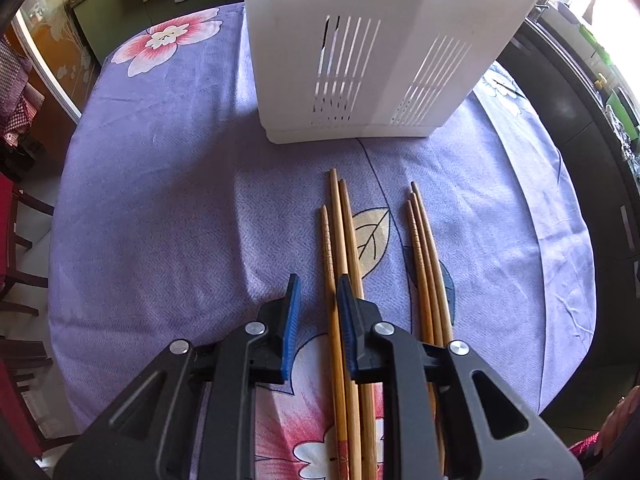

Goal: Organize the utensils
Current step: 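Lower the left gripper onto a wooden chopstick on the cloth and close it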

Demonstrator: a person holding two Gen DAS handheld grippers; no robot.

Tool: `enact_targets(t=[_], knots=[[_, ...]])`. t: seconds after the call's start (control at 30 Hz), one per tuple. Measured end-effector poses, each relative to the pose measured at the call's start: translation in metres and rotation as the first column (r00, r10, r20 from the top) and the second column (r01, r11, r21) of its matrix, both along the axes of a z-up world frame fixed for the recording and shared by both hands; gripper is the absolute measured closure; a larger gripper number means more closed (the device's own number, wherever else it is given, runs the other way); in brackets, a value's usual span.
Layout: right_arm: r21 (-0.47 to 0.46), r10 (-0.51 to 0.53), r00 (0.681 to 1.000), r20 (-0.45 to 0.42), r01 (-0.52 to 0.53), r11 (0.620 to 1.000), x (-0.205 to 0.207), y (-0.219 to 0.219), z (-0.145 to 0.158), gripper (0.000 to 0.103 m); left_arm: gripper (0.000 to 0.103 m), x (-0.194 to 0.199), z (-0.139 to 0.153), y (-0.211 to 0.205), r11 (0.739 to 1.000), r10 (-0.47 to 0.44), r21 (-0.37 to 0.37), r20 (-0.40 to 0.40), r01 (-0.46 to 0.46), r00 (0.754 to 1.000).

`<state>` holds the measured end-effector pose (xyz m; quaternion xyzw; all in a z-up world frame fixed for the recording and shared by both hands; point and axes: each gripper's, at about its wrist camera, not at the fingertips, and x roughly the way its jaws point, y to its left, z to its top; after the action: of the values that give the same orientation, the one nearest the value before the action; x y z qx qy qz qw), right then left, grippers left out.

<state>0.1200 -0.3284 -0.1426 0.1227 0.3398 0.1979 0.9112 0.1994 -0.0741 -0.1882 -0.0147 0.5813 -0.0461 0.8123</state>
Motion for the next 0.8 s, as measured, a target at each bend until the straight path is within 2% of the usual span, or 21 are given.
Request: enact_targets(t=[0.33, 0.4, 0.47, 0.63, 0.8], knots=[[0.036, -0.008, 1.0, -0.026, 0.009, 0.999, 0.01, -0.008, -0.004, 0.08, 0.089, -0.003, -0.004, -0.015, 0.995, -0.024, 0.096, 0.016, 0.023, 1.0], [0.039, -0.007, 1.0, -0.03, 0.008, 0.999, 0.011, -0.008, -0.005, 0.08, 0.096, -0.005, -0.004, -0.019, 0.994, -0.034, 0.107, 0.023, 0.031, 0.999], [0.041, -0.007, 0.999, -0.031, 0.009, 0.999, 0.011, -0.008, -0.005, 0.069, 0.097, -0.006, -0.004, -0.022, 0.993, -0.038, 0.117, 0.027, 0.034, 0.999], [0.035, -0.001, 0.999, -0.032, 0.002, 0.999, 0.012, -0.005, -0.004, 0.068, 0.097, -0.006, 0.0, -0.014, 0.996, -0.027, 0.087, 0.023, 0.025, 0.999], [0.008, 0.014, 0.999, -0.052, -0.014, 1.0, 0.019, 0.005, -0.008, 0.068, 0.097, -0.018, 0.033, 0.001, 0.998, -0.014, 0.061, 0.11, 0.008, 0.994]])
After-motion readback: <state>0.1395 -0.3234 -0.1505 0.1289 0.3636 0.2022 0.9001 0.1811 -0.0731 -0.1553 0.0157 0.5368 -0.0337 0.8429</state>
